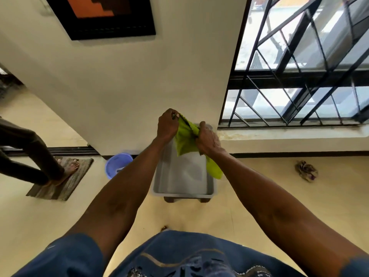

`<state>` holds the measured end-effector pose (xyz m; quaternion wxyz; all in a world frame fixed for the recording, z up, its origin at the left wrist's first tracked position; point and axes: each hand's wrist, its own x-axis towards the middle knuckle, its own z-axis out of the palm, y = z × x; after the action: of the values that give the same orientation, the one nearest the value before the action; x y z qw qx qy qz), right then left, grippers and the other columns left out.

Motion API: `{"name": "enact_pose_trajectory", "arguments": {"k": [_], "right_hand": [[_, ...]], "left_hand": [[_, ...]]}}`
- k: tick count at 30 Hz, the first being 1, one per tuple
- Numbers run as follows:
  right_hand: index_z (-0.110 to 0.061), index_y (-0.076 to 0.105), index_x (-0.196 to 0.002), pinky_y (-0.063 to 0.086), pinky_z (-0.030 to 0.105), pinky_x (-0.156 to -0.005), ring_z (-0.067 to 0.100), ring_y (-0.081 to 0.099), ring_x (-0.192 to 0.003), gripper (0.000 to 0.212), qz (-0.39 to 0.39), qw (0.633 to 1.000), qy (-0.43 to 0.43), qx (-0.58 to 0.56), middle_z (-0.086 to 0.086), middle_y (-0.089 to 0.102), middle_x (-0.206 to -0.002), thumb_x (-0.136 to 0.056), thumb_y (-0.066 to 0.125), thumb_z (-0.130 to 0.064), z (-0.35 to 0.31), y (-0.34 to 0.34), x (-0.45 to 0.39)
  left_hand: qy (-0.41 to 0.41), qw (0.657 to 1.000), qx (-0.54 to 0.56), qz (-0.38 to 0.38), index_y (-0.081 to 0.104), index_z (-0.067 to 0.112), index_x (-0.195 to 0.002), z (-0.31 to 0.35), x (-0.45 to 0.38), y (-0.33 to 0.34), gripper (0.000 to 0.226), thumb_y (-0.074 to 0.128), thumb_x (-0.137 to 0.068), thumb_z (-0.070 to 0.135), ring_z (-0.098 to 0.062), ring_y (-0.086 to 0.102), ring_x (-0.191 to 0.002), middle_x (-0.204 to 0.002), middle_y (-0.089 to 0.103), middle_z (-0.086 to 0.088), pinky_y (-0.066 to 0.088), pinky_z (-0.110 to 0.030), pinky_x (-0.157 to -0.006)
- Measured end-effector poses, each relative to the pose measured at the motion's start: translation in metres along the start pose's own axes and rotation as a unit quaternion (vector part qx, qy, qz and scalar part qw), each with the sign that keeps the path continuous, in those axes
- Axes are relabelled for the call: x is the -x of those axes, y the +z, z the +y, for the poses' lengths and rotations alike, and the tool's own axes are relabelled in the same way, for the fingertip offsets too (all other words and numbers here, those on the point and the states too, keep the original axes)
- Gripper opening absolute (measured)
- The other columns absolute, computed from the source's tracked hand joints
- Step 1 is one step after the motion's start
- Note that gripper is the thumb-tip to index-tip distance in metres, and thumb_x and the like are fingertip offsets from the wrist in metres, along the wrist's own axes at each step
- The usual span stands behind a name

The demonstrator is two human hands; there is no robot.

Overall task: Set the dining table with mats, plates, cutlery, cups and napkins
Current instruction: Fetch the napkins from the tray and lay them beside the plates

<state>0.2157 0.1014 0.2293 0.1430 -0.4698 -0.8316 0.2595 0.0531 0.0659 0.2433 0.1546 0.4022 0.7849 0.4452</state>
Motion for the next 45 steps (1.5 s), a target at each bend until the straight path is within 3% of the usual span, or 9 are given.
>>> {"name": "enact_pose_trajectory", "arguments": {"k": [5,11,16,23,26,28,32,39,45], "right_hand": [[-0.008,0.057,-0.120,0.037,0.043,-0.097,0.033,0.051,-0.109,0.033,0.042,0.997,-0.016,0.058,0.015,0.053,-0.118,-0.089,0.048,-0.015,0.006,0.000,-0.001],[-0.006,0.065,-0.104,0.044,0.039,-0.079,0.035,0.056,-0.094,0.022,0.087,0.995,-0.016,0.049,0.015,0.059,-0.105,-0.088,0.049,-0.009,-0.006,-0.001,-0.008],[-0.007,0.068,-0.096,0.051,0.036,-0.066,0.028,0.063,-0.079,0.020,0.126,0.986,0.057,-0.090,0.012,0.069,-0.089,-0.086,0.051,-0.003,-0.006,0.002,-0.012],[-0.009,0.071,-0.087,0.048,0.033,-0.071,0.021,0.060,-0.079,0.011,0.212,0.902,0.196,-0.321,0.007,0.066,-0.081,-0.083,0.063,-0.004,-0.004,-0.003,-0.016],[-0.013,0.068,-0.084,0.053,0.038,-0.079,0.020,0.060,-0.081,0.004,0.223,0.858,0.242,-0.394,0.007,0.066,-0.085,-0.085,0.070,-0.010,-0.001,-0.003,-0.015],[-0.015,0.069,-0.084,0.054,0.039,-0.083,0.021,0.063,-0.085,0.004,0.225,0.841,0.258,-0.419,0.006,0.068,-0.087,-0.085,0.072,-0.014,0.003,-0.002,-0.013],[-0.012,0.071,-0.094,0.053,0.034,-0.081,0.019,0.062,-0.087,0.007,0.229,0.830,0.274,-0.428,0.002,0.067,-0.088,-0.089,0.070,-0.017,0.007,0.000,-0.007],[-0.003,0.072,-0.104,0.051,0.035,-0.074,0.020,0.059,-0.081,0.018,0.201,0.852,0.331,-0.352,0.011,0.067,-0.092,-0.093,0.058,-0.008,0.015,0.024,0.006],[-0.008,0.072,-0.093,0.054,0.034,-0.076,0.021,0.064,-0.083,0.010,0.210,0.847,0.348,-0.343,0.005,0.069,-0.087,-0.083,0.072,-0.012,-0.002,0.061,0.032]], "left_hand": [[0.048,0.998,-0.038,-0.006,0.069,0.010,-0.097,-0.003,-0.007,-0.011,0.017,0.052,-0.095,0.012,-0.026,0.061,-0.096,-0.101,0.069,-0.009,0.043,-0.029,-0.081],[-0.001,0.997,0.010,0.072,0.068,0.011,-0.102,-0.014,-0.016,-0.042,0.022,0.046,-0.096,0.008,-0.024,0.061,-0.091,-0.099,0.069,-0.010,0.044,-0.028,-0.077],[0.012,0.998,0.018,0.064,0.072,0.008,-0.094,-0.032,-0.030,-0.068,0.015,0.059,-0.094,0.016,-0.025,0.064,-0.099,-0.102,0.072,-0.009,0.043,-0.024,-0.082],[-0.008,0.997,-0.067,0.042,0.054,0.015,-0.064,-0.052,-0.039,-0.090,0.040,0.074,-0.082,0.045,-0.016,0.050,-0.067,-0.067,0.054,0.001,0.032,-0.028,-0.061],[-0.037,0.998,0.047,0.023,0.040,0.018,-0.053,-0.056,-0.038,-0.094,0.051,0.082,-0.077,0.036,-0.006,0.040,-0.052,-0.055,0.042,0.004,0.029,-0.022,-0.049],[-0.091,0.982,0.164,-0.012,0.047,0.015,-0.056,-0.059,-0.037,-0.098,0.043,0.084,-0.076,0.025,-0.005,0.045,-0.050,-0.056,0.048,0.000,0.036,-0.017,-0.047],[-0.234,0.900,0.347,-0.121,0.064,0.003,-0.083,-0.075,-0.032,-0.107,0.009,0.072,-0.085,0.004,-0.026,0.065,-0.078,-0.085,0.066,-0.015,0.057,-0.031,-0.067],[-0.312,0.891,0.297,-0.145,0.063,0.007,-0.082,-0.096,-0.010,-0.080,0.010,0.070,-0.087,0.001,-0.019,0.064,-0.066,-0.072,0.068,-0.009,0.057,-0.024,-0.051],[-0.355,0.887,0.279,-0.095,0.061,0.007,-0.077,-0.106,0.028,-0.032,0.013,0.069,-0.086,0.002,-0.016,0.056,-0.049,-0.078,0.061,-0.015,0.050,-0.023,-0.044]]}}
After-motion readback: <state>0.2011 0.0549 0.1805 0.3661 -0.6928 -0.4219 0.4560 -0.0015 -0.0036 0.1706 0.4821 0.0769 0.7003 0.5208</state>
